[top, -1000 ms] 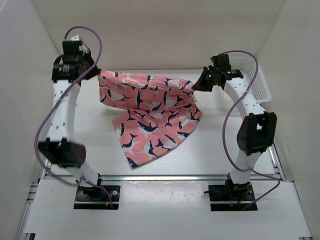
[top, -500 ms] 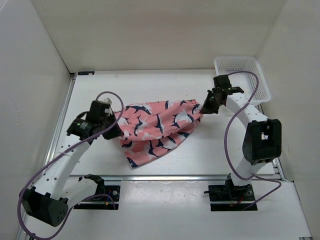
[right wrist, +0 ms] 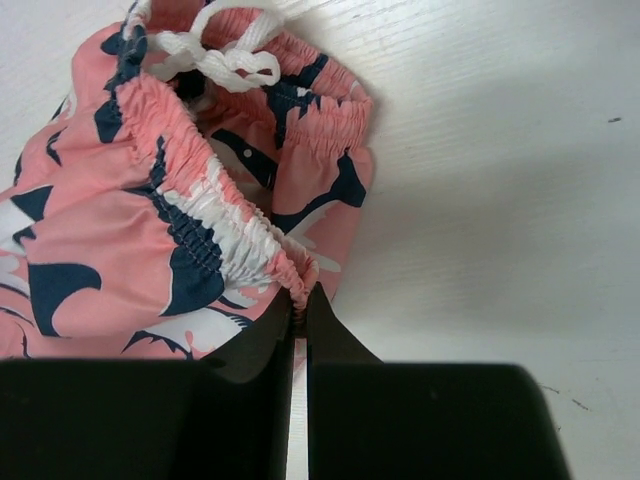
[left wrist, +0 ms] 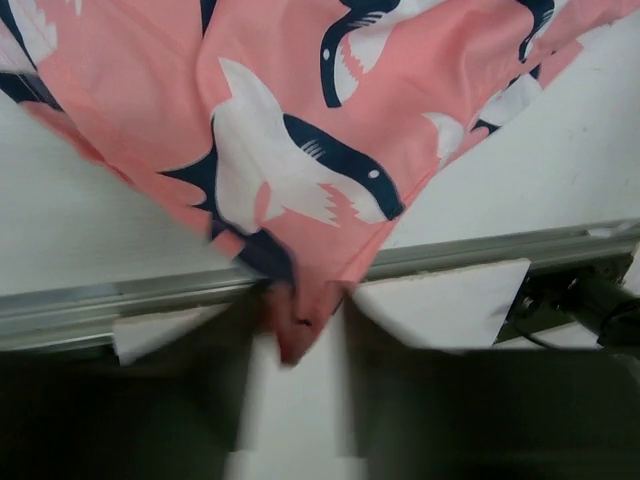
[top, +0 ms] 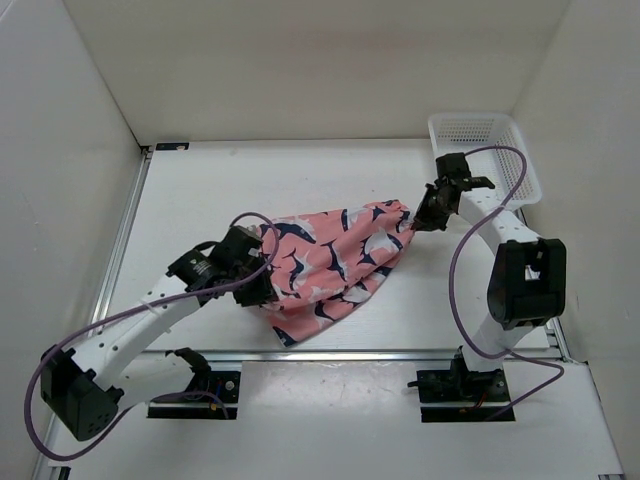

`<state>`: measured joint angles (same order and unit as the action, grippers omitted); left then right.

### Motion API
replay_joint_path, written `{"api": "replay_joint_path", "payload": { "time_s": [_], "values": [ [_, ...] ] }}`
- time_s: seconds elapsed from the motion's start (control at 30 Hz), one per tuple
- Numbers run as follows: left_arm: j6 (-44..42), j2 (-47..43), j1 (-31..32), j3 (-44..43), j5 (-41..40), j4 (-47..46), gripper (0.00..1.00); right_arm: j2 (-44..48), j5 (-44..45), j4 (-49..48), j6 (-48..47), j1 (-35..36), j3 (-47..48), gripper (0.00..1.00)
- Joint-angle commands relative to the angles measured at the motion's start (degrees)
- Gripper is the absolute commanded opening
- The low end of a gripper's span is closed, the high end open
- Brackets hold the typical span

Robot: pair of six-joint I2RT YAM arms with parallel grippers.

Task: Fold and stack the shorts
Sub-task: Fold the shorts

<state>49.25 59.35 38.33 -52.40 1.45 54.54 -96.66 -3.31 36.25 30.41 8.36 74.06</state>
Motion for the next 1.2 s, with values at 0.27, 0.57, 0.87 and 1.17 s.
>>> {"api": "replay_joint_path", "payload": {
  "time_s": [0.27,0.57,0.87,1.17],
  "values": [
    [7.34,21.06,8.86,2.04,1.1,-5.32,1.0,-0.11,-0.64,0.49,-0.44,-0.36,-1.02,0.73],
    [8.75,31.96,11.51,1.43,1.18,-7.96,0.97,5.08,-1.17,-0.57,-0.44,-0.36,-2.96,0.77],
    [3.14,25.82,-2.17,3.71,-7.07,-4.81,0.1,9.56,-3.71,-0.04,-0.44,-0.36,-6.38,0.74],
    [-7.59,25.64,-14.86,-5.69,-12.0,1.0,0.51,12.9,-8.99,-4.87,3.15,4.64,-15.35,0.72]
  ]
}}
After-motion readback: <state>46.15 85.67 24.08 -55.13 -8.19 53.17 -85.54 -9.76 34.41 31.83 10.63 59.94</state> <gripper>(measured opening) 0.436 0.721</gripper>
